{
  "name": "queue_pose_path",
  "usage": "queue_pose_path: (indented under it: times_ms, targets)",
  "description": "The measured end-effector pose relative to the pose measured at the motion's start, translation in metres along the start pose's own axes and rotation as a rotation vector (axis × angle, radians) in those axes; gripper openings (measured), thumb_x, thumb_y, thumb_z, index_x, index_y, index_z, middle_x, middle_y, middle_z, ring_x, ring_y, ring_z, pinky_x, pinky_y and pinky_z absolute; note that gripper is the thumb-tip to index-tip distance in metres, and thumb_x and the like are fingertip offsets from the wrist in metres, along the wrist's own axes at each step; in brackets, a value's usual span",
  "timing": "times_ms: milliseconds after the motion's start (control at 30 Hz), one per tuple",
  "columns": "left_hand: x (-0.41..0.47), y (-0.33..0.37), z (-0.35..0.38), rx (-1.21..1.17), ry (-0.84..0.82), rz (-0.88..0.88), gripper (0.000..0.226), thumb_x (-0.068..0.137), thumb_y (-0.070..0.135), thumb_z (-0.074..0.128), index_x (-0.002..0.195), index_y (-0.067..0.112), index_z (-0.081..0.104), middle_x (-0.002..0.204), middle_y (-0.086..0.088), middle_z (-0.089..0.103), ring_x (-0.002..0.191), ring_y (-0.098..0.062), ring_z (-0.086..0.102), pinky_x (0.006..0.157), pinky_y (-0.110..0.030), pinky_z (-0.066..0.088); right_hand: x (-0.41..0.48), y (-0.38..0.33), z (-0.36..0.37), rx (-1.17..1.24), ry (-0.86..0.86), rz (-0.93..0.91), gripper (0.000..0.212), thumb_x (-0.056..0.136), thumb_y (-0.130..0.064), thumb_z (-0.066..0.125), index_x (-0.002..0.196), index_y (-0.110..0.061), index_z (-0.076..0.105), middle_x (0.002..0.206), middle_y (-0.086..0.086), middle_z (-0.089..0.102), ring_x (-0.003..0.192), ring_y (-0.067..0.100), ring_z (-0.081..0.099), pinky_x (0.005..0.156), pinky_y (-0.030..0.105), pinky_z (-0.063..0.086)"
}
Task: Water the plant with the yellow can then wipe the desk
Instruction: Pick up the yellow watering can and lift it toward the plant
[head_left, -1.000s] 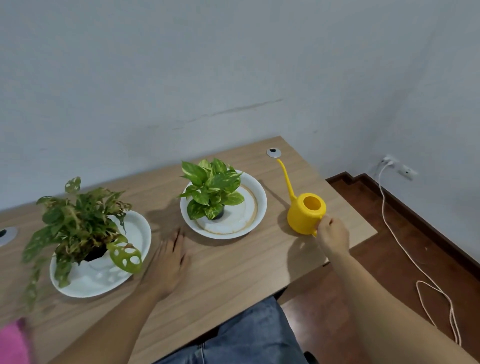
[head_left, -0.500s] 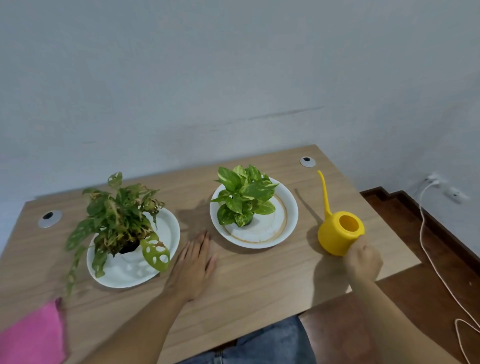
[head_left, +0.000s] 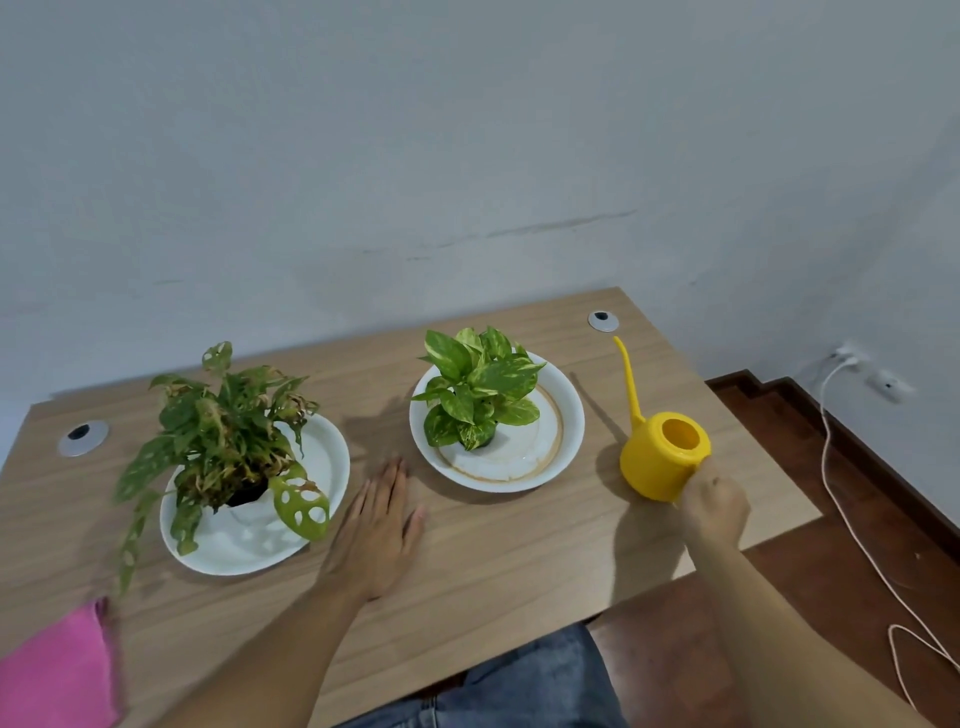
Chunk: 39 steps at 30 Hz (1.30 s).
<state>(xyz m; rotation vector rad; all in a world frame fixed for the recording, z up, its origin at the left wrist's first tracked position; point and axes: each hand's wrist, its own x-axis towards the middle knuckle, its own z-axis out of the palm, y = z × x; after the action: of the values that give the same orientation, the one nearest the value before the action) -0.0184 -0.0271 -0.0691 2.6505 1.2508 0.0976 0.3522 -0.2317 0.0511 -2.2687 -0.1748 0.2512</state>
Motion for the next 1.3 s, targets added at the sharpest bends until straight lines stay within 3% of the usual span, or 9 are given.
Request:
queue_pose_path:
  times_ms: [200, 333, 533, 667, 800, 933, 1033, 1133, 1300]
  targets:
    - [0.002, -0.002, 0.004, 0.014, -0.011, -0.015, 0.082, 0.113, 0.062, 0.006, 0.176, 0.012, -0.009, 0.185, -0.003, -0.018, 0.172, -0.015, -0.015, 0.141, -0.039, 0.002, -0.002, -0.018, -0.007, 0.024, 0.002, -0.055, 0.067, 0.103, -0.038, 0.025, 0.093, 0.013, 0.067, 0.106, 0.041, 0.069, 0.105, 0.057, 0.063, 0.095, 0.063, 0.047]
    - [0.003, -0.003, 0.007, 0.021, -0.001, -0.023, 0.084, 0.113, 0.064, 0.009, 0.176, 0.011, -0.008, 0.186, -0.005, -0.016, 0.171, -0.015, -0.02, 0.14, -0.039, 0.0, 0.002, -0.039, -0.015, 0.051, 0.027, -0.136, 0.045, 0.095, -0.038, 0.027, 0.07, -0.005, 0.046, 0.086, 0.031, 0.062, 0.093, 0.054, 0.061, 0.086, 0.064, 0.048]
    - [0.002, -0.002, 0.006, 0.054, 0.005, -0.027, 0.084, 0.112, 0.063, 0.007, 0.175, 0.009, -0.011, 0.185, -0.008, -0.018, 0.171, -0.018, -0.02, 0.134, -0.031, -0.017, 0.014, -0.091, -0.038, 0.084, 0.044, -0.223, 0.057, 0.099, -0.034, 0.035, 0.08, 0.012, 0.063, 0.082, 0.031, 0.068, 0.08, 0.043, 0.055, 0.072, 0.047, 0.036]
    - [0.003, -0.003, 0.008, 0.026, -0.005, -0.029, 0.086, 0.111, 0.065, 0.004, 0.174, 0.01, -0.015, 0.184, -0.006, -0.023, 0.17, -0.016, -0.023, 0.132, -0.029, -0.021, 0.024, -0.124, -0.047, 0.058, 0.0, -0.322, 0.059, 0.091, -0.04, 0.036, 0.077, 0.016, 0.049, 0.072, 0.034, 0.058, 0.075, 0.051, 0.054, 0.067, 0.056, 0.038]
    - [0.003, -0.004, 0.008, -0.006, -0.006, -0.023, 0.085, 0.111, 0.065, 0.004, 0.172, 0.012, -0.021, 0.182, -0.003, -0.031, 0.167, -0.013, -0.029, 0.135, -0.034, -0.015, 0.031, -0.151, -0.057, 0.03, -0.049, -0.424, 0.062, 0.091, -0.043, 0.039, 0.076, 0.016, 0.053, 0.081, 0.041, 0.065, 0.071, 0.045, 0.055, 0.072, 0.06, 0.051]
    - [0.003, -0.006, 0.01, -0.017, -0.008, -0.021, 0.085, 0.111, 0.066, 0.004, 0.173, 0.012, -0.02, 0.182, -0.004, -0.029, 0.168, -0.014, -0.027, 0.136, -0.036, -0.011, 0.031, -0.175, -0.069, 0.019, -0.093, -0.512, 0.058, 0.096, -0.037, 0.044, 0.072, 0.014, 0.06, 0.073, 0.031, 0.068, 0.066, 0.035, 0.053, 0.064, 0.044, 0.044]
    - [0.004, -0.007, 0.011, -0.006, -0.014, -0.019, 0.086, 0.111, 0.066, 0.003, 0.173, 0.012, -0.02, 0.183, -0.005, -0.027, 0.168, -0.014, -0.027, 0.139, -0.04, -0.005, 0.036, -0.184, -0.073, 0.007, -0.133, -0.554, 0.058, 0.097, -0.036, 0.046, 0.071, 0.013, 0.061, 0.073, 0.03, 0.069, 0.064, 0.032, 0.054, 0.062, 0.04, 0.042]
    - [0.002, -0.007, 0.012, -0.01, 0.013, -0.012, 0.085, 0.113, 0.066, 0.008, 0.174, 0.012, -0.016, 0.184, -0.004, -0.022, 0.17, -0.015, -0.023, 0.138, -0.038, -0.006, 0.038, -0.19, -0.074, 0.003, -0.15, -0.577, 0.06, 0.094, -0.04, 0.048, 0.072, 0.015, 0.06, 0.074, 0.033, 0.068, 0.063, 0.03, 0.053, 0.063, 0.04, 0.042]
    - [-0.013, -0.005, 0.011, 0.022, 0.132, -0.038, 0.084, 0.114, 0.062, 0.024, 0.177, 0.008, 0.012, 0.186, -0.009, 0.004, 0.173, -0.02, 0.003, 0.136, -0.032, -0.008, 0.04, -0.192, -0.076, 0.002, -0.172, -0.592, 0.061, 0.097, -0.039, 0.053, 0.073, 0.017, 0.058, 0.078, 0.039, 0.066, 0.063, 0.031, 0.053, 0.065, 0.041, 0.043]
